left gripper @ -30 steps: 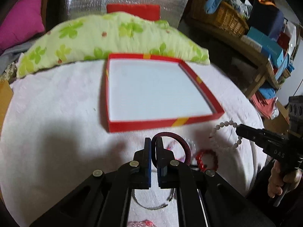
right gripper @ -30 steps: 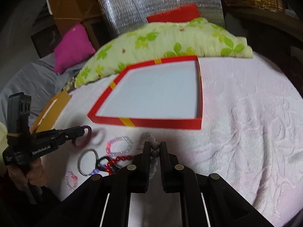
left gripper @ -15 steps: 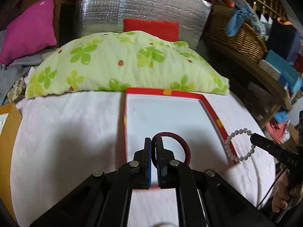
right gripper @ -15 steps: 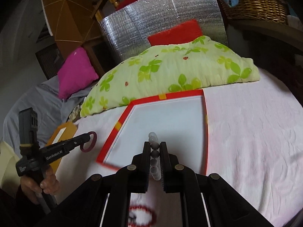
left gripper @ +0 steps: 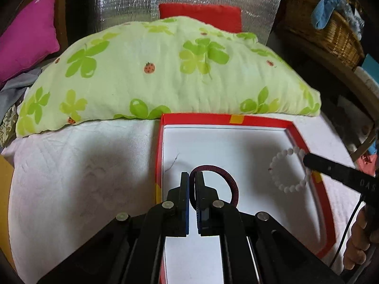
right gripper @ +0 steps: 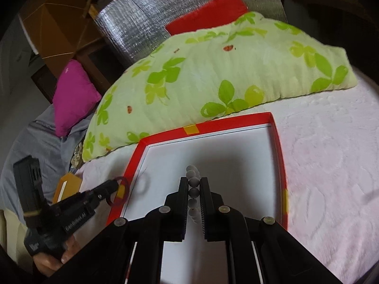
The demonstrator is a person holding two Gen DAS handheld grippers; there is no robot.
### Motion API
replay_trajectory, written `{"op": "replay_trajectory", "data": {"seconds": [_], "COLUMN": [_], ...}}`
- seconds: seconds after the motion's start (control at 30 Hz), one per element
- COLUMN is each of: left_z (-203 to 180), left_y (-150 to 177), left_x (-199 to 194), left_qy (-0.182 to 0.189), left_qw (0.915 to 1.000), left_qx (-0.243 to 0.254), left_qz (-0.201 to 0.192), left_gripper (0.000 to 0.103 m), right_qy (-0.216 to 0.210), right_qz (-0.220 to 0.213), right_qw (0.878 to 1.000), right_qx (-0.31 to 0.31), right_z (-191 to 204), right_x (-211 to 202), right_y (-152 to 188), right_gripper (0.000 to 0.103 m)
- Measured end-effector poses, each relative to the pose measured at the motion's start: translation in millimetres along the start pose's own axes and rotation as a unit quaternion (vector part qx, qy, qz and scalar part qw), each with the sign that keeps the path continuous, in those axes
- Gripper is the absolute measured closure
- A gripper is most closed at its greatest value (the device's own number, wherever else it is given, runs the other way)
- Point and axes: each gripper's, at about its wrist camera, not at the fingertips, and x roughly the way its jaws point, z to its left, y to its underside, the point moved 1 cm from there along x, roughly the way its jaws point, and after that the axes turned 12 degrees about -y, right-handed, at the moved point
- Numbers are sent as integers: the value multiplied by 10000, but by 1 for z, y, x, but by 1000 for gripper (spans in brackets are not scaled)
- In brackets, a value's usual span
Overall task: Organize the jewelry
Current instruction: 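Place the dark red ring and white pearl bracelet into the red tray with both tools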
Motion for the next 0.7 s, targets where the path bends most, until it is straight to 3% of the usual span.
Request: {"op": "replay_trajectory", "data": {"seconds": [0.27, 0.3, 0.37, 0.43, 0.7], "left_z": [-7, -9, -11, -8, 0], "left_y": [-3, -3, -3, -2, 7], "left_x": [15, 14, 10, 0, -30], "left_qy": [-228, -303, -395, -482, -822], "left_qw": [9996, 9993, 9989, 9987, 9960], "left_qx": [120, 178, 236, 179, 192], "left_qz": [100, 110, 66, -54, -279], "left_gripper": [96, 94, 74, 58, 53], "right_qy": [384, 403, 431, 472, 627], "right_qz": [26, 8, -108, -123, -330], "right_qw": [9990, 9989, 9985, 9981, 9970], "right_qx": [210, 255, 314, 378, 296], "right_z": [-27, -29, -33, -36, -36], "right_x": [21, 20, 14, 8, -25], "right_y": [-19, -19, -21, -22, -13], "right_gripper": [89, 89, 89, 80, 79]}}
